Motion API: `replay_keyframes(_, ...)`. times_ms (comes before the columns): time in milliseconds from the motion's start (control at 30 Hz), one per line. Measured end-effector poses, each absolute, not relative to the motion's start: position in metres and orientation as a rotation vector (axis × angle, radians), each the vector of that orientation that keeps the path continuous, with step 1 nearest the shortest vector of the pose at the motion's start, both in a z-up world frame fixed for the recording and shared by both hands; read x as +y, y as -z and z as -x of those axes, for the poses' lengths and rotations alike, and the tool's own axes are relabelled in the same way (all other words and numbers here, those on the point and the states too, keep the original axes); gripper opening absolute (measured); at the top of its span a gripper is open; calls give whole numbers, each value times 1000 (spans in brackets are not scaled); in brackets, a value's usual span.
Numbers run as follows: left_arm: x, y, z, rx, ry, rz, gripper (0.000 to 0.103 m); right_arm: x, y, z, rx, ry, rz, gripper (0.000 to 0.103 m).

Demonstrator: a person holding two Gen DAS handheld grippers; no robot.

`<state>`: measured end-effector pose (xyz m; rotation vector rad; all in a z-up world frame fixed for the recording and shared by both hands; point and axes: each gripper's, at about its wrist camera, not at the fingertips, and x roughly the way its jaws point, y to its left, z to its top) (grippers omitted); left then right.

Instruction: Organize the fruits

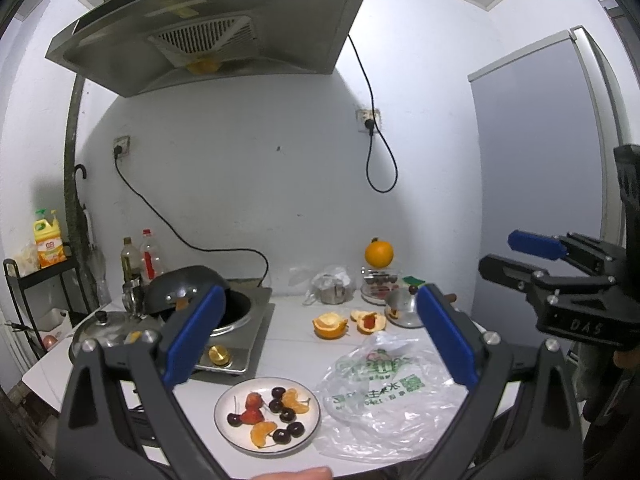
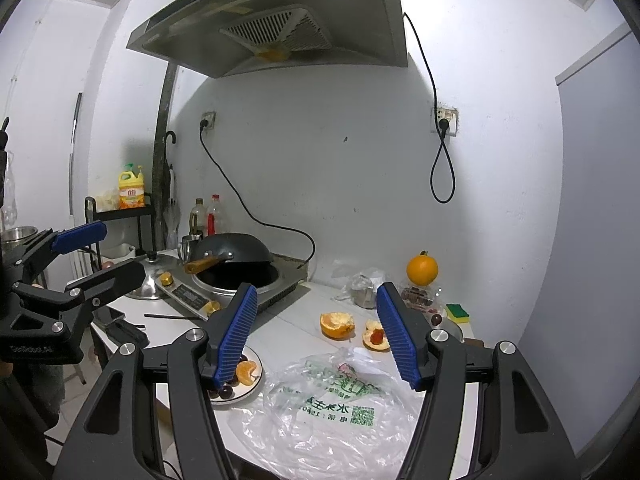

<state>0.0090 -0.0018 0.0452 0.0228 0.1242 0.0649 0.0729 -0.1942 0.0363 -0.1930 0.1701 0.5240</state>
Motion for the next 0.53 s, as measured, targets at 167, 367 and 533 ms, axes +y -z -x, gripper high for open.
replay_keyframes(167, -2, -44, -10, 128, -59, -24, 98, -195, -35, -74, 175, -518, 188, 65)
replay_keyframes(367, -2, -44, -9, 130, -54, -24, 98, -196, -34, -74, 178, -515, 188, 65)
replay_keyframes(533, -5, -44, -5, 93, -12, -16, 98, -196, -34, -75, 179, -516, 188, 65)
